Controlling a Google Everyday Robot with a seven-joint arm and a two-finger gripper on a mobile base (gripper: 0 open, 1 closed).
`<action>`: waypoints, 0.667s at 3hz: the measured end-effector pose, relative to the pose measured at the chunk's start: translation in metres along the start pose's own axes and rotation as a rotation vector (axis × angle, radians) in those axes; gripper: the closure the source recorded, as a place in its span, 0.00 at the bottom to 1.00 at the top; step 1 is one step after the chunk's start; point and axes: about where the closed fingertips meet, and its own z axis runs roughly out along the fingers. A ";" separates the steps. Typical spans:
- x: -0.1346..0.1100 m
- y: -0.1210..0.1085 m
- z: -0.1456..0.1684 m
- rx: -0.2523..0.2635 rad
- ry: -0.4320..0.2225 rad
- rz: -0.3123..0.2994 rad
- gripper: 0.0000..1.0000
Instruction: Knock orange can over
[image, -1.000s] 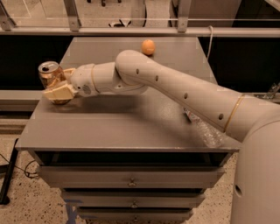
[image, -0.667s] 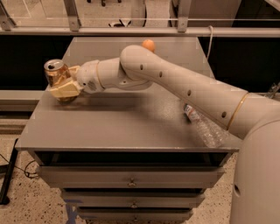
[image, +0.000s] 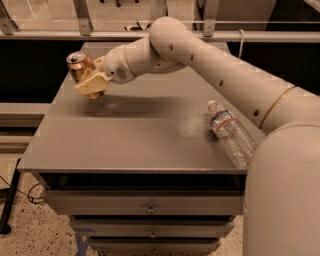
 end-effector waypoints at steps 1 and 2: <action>0.002 -0.033 -0.027 -0.011 0.132 -0.017 1.00; 0.007 -0.053 -0.050 -0.024 0.283 -0.055 1.00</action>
Offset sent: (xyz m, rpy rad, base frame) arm 0.0181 -0.1234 0.0042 -0.6348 0.0535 0.2671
